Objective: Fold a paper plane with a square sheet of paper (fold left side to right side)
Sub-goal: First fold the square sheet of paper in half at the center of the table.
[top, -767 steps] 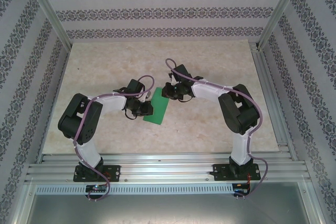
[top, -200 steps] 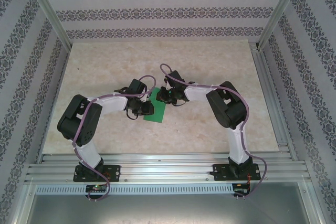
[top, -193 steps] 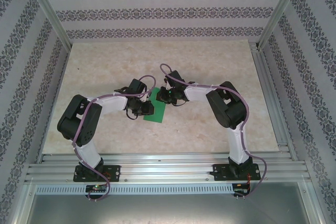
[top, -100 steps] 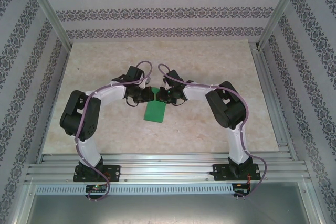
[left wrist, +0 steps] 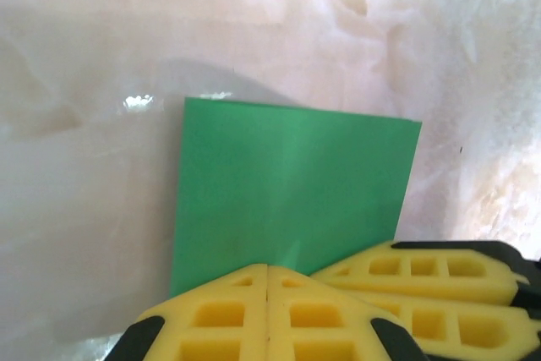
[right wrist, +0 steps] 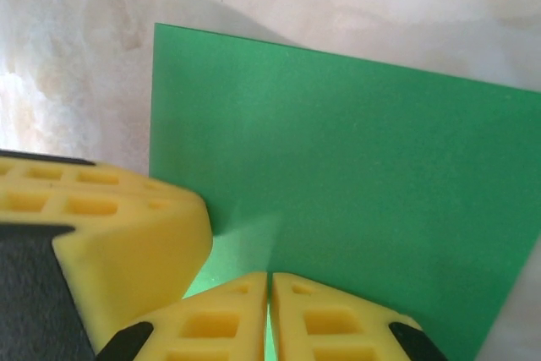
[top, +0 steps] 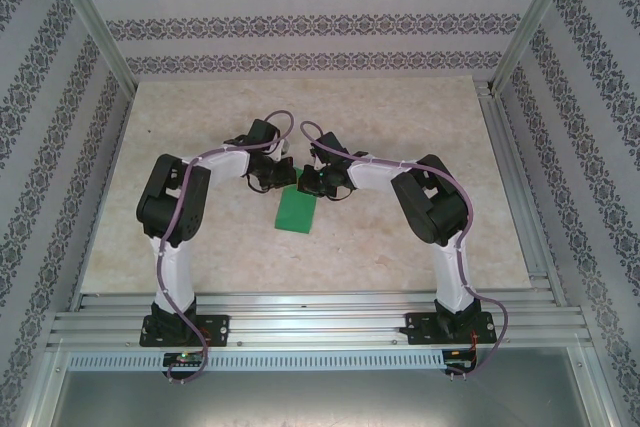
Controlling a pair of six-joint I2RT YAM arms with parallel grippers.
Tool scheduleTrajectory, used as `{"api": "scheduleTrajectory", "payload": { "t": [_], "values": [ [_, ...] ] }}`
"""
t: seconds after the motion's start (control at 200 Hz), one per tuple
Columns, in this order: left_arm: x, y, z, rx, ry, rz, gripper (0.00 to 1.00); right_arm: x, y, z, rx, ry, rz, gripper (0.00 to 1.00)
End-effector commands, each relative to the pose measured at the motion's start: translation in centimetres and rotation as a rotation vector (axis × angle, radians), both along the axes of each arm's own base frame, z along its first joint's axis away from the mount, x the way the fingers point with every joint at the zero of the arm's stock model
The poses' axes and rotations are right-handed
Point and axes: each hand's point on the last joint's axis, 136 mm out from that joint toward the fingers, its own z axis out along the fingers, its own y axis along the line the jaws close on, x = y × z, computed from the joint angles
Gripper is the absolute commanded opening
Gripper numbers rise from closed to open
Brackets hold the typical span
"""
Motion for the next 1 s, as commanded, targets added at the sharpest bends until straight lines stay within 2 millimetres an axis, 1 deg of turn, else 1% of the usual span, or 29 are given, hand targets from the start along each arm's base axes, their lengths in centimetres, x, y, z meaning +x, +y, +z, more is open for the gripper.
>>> {"api": "scheduleTrajectory", "payload": {
  "t": [0.0,0.1,0.185,0.405,0.555,0.639,0.844,0.999],
  "values": [
    [2.7,-1.1,0.9,-0.058,-0.059,0.015,0.05,-2.6,-1.4,-4.3,-0.122,0.097,0.026,0.12],
    [3.1,-1.1,0.3,-0.042,-0.049,0.015,0.05,-2.7,-1.5,-4.4,-0.125,0.100,0.026,0.12],
    [2.9,-0.4,-0.7,0.000,-0.037,0.018,0.05,-2.8,-1.6,-4.6,-0.128,0.104,0.026,0.12],
    [1.7,1.6,-3.6,0.080,0.014,0.020,0.06,-3.0,-1.7,-4.8,-0.140,0.109,0.029,0.12],
    [0.6,3.2,-4.7,0.118,0.039,0.020,0.07,-3.1,-2.0,-5.0,-0.153,0.112,0.027,0.12],
    [0.2,4.2,-4.9,0.132,0.046,0.021,0.09,-3.2,-2.1,-5.0,-0.156,0.113,0.027,0.12],
    [0.3,6.5,-4.3,0.146,0.041,0.047,0.14,-3.3,-2.2,-5.1,-0.164,0.117,0.031,0.12],
    [0.1,7.3,-4.0,0.156,0.041,0.047,0.15,-3.4,-2.3,-5.2,-0.169,0.122,0.030,0.12]
  ]
}}
